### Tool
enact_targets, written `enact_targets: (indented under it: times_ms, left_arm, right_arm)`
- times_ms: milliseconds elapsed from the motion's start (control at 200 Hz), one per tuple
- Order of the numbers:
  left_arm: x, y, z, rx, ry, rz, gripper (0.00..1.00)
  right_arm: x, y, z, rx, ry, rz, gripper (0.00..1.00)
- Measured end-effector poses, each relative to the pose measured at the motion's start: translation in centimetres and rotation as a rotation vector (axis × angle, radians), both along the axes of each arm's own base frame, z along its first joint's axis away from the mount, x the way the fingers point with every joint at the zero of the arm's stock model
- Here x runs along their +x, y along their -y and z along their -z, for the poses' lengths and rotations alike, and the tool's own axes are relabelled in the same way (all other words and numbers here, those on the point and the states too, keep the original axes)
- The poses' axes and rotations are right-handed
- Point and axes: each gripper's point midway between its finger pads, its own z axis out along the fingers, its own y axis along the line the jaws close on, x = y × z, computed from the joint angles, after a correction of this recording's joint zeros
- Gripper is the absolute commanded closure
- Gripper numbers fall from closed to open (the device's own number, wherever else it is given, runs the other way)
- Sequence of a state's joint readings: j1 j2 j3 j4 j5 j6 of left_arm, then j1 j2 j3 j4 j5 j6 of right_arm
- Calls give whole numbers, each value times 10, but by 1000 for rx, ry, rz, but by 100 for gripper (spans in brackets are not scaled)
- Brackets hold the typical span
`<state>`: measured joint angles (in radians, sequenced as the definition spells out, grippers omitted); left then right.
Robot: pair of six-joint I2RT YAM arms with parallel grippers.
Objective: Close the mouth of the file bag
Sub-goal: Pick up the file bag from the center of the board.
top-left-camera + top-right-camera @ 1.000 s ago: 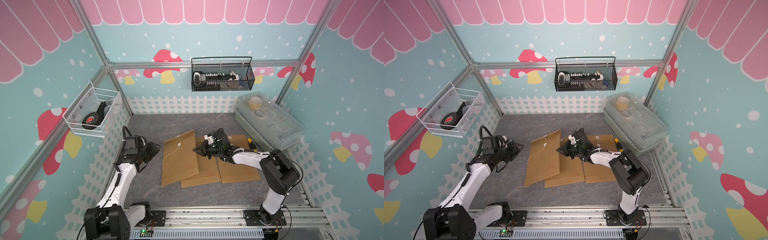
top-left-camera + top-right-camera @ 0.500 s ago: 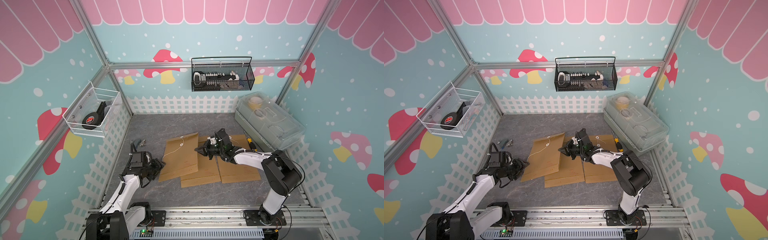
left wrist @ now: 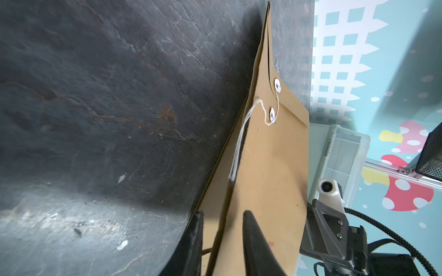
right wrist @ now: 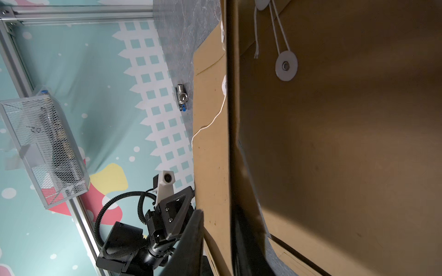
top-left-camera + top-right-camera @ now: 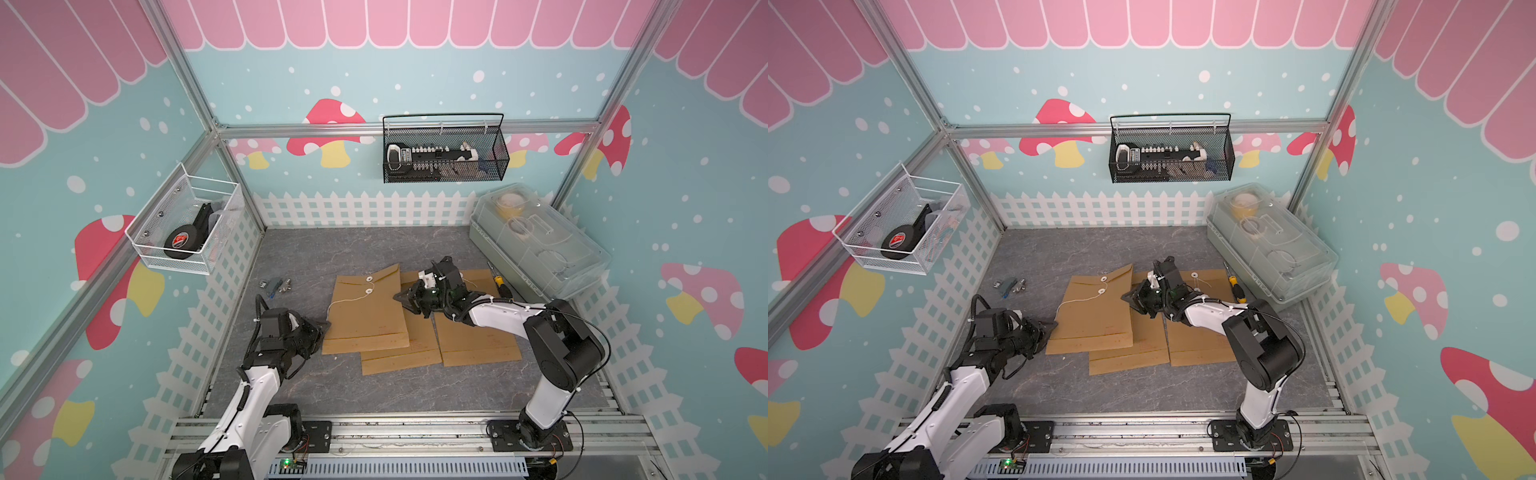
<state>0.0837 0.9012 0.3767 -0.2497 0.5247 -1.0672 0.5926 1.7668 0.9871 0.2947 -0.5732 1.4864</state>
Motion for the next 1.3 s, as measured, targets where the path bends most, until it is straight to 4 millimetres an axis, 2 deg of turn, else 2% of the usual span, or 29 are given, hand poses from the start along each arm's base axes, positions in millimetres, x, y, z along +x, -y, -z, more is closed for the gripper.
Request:
enact_targets:
  times_ms: [120, 240, 340, 380, 575, 670, 855, 971, 1096, 1296]
  left_arm:
    - [0, 1, -1, -11, -1, 2, 82]
    - [1, 2, -6, -14, 12, 7, 90]
    - [4, 5, -18, -24, 42, 23, 96]
    - [6, 6, -24, -27, 61, 31, 100]
    - [12, 9, -60, -47, 163, 50, 100]
    - [19, 12, -90, -60, 226, 68, 100]
    - [33, 16, -153, -69, 353, 107, 100]
    - [39, 18, -180, -67, 403, 124, 100]
    - [43, 21, -193, -67, 424, 135, 100]
    - [44, 27, -198, -76, 420, 155, 100]
  right_arm:
    - [4, -1, 5, -7, 24, -3, 78]
    - [4, 0, 13, -32, 36, -10, 91]
    - [1, -1, 16, -57, 52, -40, 92]
    - [-1, -1, 17, -65, 58, -51, 89]
    - [-6, -2, 17, -84, 73, -99, 75]
    - [-8, -2, 16, -92, 78, -124, 69]
    - [-12, -4, 14, -79, 85, -161, 52]
    - [-11, -8, 7, -40, 88, -157, 43]
    - [-7, -15, 0, 43, 92, -124, 33]
    - [-17, -37, 11, 114, 50, -84, 24]
